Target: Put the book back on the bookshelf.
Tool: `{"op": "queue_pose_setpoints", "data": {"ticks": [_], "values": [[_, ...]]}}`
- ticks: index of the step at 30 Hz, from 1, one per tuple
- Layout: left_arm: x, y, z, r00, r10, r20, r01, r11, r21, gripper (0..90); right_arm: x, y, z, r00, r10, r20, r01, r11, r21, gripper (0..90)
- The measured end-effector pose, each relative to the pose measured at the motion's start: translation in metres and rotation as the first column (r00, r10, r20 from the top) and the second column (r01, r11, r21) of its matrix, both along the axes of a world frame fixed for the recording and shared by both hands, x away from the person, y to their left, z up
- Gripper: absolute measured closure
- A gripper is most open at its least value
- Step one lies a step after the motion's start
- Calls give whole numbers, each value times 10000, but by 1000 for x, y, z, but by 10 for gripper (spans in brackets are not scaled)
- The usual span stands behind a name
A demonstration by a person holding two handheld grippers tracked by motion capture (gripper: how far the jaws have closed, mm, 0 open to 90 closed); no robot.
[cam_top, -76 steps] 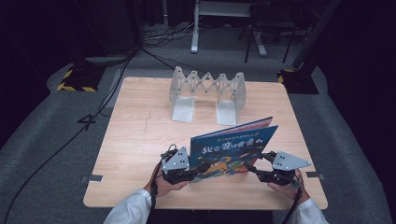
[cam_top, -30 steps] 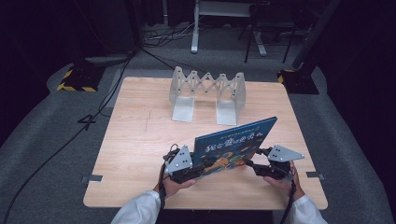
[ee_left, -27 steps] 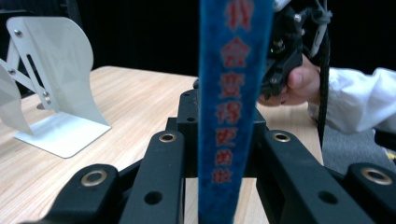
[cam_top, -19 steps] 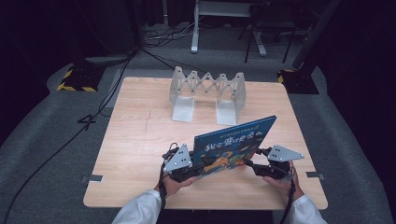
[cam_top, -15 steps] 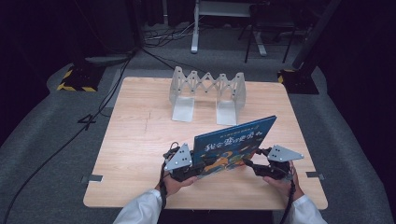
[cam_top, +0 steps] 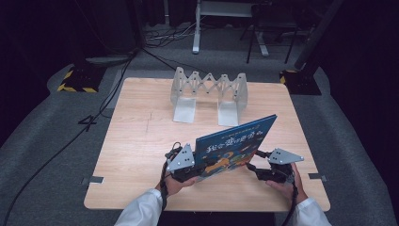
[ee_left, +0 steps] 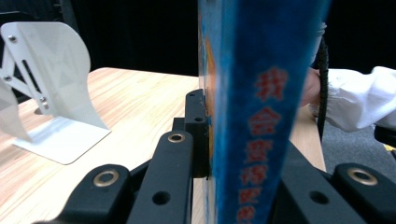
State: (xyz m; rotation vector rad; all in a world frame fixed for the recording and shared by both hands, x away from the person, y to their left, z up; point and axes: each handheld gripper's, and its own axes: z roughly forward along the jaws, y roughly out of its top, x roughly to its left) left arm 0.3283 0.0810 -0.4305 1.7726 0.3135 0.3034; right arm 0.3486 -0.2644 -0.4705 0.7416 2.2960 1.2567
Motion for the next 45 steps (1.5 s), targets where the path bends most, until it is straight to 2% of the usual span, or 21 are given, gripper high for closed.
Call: {"op": "queue_pose_setpoints", "data": {"ticks": [6,11,15,19,21,25,31,33,35,37,38,40,42,44,45], "values": [[2,7,4,9993,358,124,-360,9993,123,828,-2,-12,-12,9982,-339,-493,314,9983,-493,383],[3,12,6,9979,621,165,-623,9979,167,828,-2,-22,-17,9954,-629,-718,588,9966,-581,383],[3,21,12,9930,1077,478,-1096,9932,395,828,1,-24,-21,9925,-840,-890,791,9952,-568,383],[3,31,15,9879,1454,540,-1477,9881,427,828,2,-21,-25,9920,-831,-949,748,9933,-880,382],[4,41,17,9799,1866,706,-1903,9804,508,829,2,-19,-27,9928,-799,-895,692,9908,-1165,380],[6,55,19,9665,2445,779,-2492,9667,578,829,1,-13,-30,9936,-883,-702,753,9825,-1705,378],[8,73,23,9458,3100,972,-3170,9460,680,829,2,-14,-31,9931,-867,-786,731,9842,-1610,378],[11,78,26,9418,3192,1056,-3280,9413,802,829,2,-14,-31,9928,-898,-792,764,9844,-1586,378],[14,82,30,9352,3327,1216,-3451,9330,1017,829,2,-14,-31,9931,-872,-783,740,9846,-1585,381],[17,84,34,9248,3566,1331,-3712,9221,1092,829,2,-13,-31,9933,-865,-766,738,9851,-1556,385],[20,85,37,9164,3736,1438,-3903,9137,1130,829,2,-13,-31,9933,-862,-769,735,9852,-1547,385],[23,87,40,9048,3972,1535,-4150,9034,1081,829,2,-14,-31,9935,-839,-769,712,9853,-1552,385],[28,89,43,8964,4139,1587,-4310,8975,935,829,2,-14,-32,9933,-841,-792,714,9859,-1514,385],[32,91,44,8933,4230,1517,-4383,8947,859,829,3,-14,-32,9933,-826,-803,700,9864,-1485,384],[36,91,45,8894,4323,1483,-4464,8913,791,829,3,-14,-32,9932,-831,-813,706,9866,-1471,385]]}}
